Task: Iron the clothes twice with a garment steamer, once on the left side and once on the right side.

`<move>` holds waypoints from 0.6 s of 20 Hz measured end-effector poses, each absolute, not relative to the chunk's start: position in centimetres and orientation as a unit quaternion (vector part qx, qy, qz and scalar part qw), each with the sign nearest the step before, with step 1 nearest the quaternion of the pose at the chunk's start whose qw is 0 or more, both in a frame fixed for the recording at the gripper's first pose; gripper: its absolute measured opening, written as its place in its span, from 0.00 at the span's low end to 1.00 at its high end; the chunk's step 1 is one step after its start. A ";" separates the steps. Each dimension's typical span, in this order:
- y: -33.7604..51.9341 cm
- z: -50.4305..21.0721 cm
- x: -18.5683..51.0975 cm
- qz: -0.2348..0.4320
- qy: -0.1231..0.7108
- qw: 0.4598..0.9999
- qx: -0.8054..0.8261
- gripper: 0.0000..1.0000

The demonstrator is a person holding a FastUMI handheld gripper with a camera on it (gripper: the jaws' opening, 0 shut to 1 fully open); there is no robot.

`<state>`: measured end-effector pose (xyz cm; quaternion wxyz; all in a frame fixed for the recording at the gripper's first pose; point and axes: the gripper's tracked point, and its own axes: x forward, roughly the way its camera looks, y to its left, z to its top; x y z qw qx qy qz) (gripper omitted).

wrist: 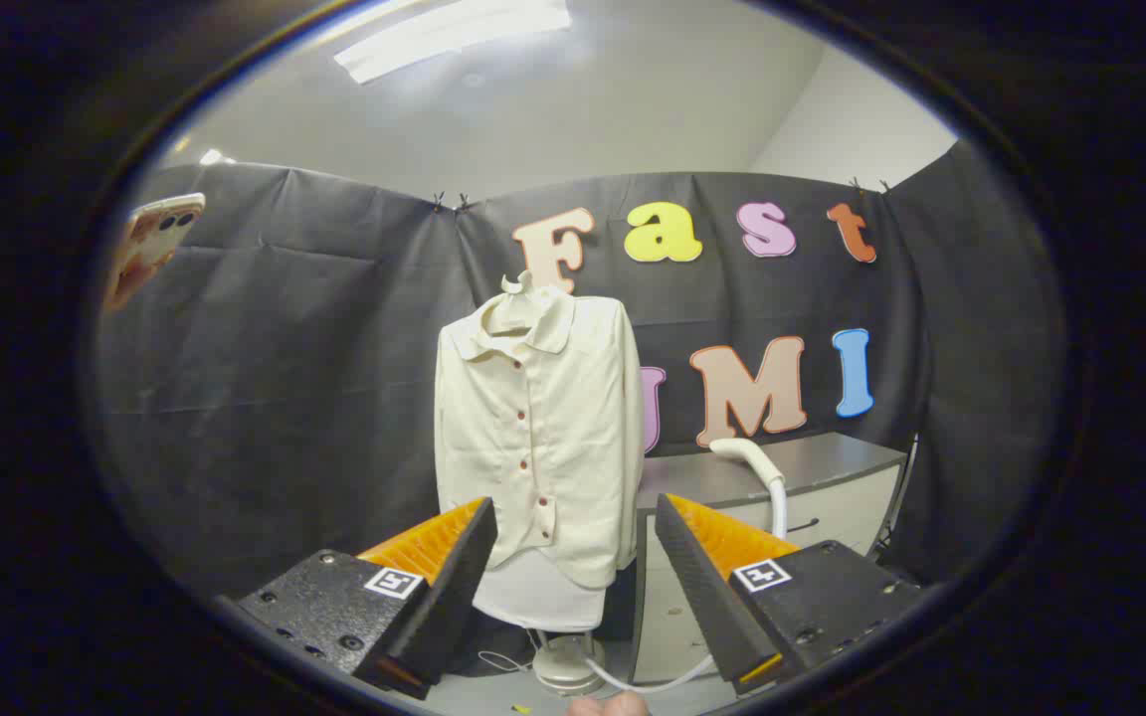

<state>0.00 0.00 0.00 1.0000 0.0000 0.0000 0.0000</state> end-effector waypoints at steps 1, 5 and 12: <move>0.2 -0.3 0.3 0.003 0.008 1.000 0.005 0.97; 0.5 -0.2 0.4 0.017 0.014 1.000 0.007 0.97; -0.7 -0.3 0.6 0.027 0.020 0.999 0.017 0.97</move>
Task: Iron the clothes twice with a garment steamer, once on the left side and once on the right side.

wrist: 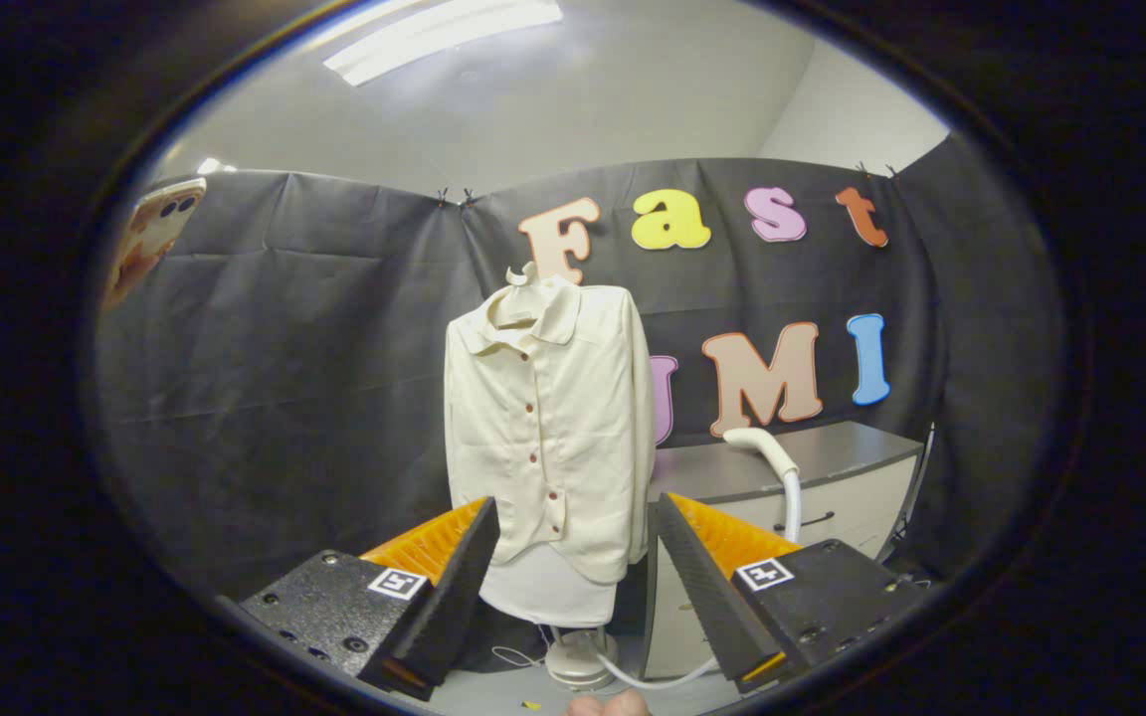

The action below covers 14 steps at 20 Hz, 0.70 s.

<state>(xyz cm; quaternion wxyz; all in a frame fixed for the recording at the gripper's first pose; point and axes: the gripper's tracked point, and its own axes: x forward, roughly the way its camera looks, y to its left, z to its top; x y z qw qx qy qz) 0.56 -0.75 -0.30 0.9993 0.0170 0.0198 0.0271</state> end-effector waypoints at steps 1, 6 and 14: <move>-0.8 -0.2 0.7 0.028 0.019 0.999 0.015 0.97; -1.3 0.1 0.6 0.037 0.017 0.999 0.006 0.97; -2.2 -0.2 0.6 0.033 0.018 0.999 0.015 0.97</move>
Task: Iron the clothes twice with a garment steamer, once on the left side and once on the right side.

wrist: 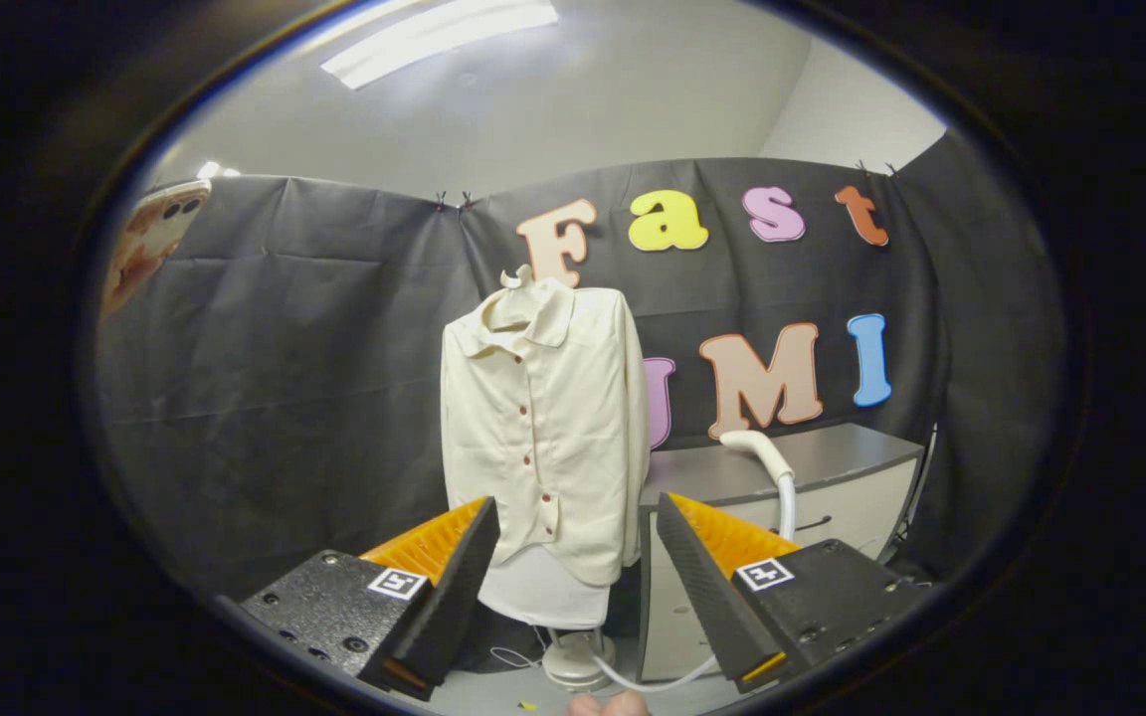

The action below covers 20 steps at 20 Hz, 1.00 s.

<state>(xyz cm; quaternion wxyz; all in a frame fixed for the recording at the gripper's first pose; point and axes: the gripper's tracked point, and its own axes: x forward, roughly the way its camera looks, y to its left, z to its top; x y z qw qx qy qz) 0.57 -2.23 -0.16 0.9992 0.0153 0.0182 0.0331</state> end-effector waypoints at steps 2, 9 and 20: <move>-2.3 -0.4 0.7 0.032 0.021 0.999 0.020 0.97; -4.3 -0.6 2.2 -0.001 0.019 1.000 0.010 0.97; -15.0 -3.2 12.3 -0.061 0.056 0.996 -0.015 0.97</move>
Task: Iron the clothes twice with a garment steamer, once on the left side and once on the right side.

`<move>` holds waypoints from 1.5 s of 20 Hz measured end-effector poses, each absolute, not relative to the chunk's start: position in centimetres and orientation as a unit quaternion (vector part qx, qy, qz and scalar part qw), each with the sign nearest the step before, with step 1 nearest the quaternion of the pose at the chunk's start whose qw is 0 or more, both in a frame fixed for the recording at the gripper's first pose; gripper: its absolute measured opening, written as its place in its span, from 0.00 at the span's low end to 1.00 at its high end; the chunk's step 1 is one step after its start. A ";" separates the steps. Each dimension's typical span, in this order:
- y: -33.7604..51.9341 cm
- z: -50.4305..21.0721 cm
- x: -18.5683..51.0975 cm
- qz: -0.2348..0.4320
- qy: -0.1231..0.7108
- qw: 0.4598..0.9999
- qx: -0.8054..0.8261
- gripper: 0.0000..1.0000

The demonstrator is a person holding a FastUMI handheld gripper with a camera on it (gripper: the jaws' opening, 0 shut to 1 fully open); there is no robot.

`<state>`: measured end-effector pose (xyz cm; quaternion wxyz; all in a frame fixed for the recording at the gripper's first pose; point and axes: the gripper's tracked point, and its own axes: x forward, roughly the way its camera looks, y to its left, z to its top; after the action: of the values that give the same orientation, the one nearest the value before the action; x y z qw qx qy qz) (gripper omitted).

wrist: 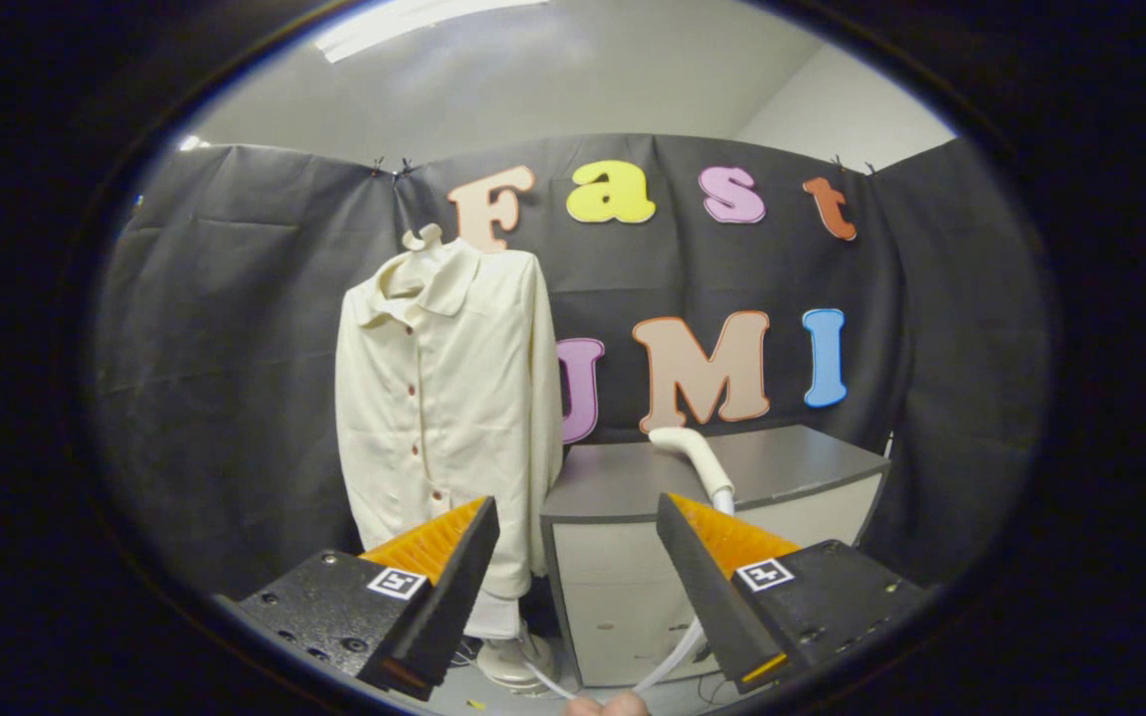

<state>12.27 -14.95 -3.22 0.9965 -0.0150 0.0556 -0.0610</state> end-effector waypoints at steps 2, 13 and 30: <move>-18.1 -3.6 15.2 -0.067 0.058 0.996 -0.012 0.97; -31.8 -7.3 29.7 -0.080 0.087 0.993 -0.027 0.98; -36.0 -14.7 37.9 -0.115 0.213 0.969 -0.056 0.45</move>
<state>37.94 -35.96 -14.68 0.9687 -0.0562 0.2125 -0.1154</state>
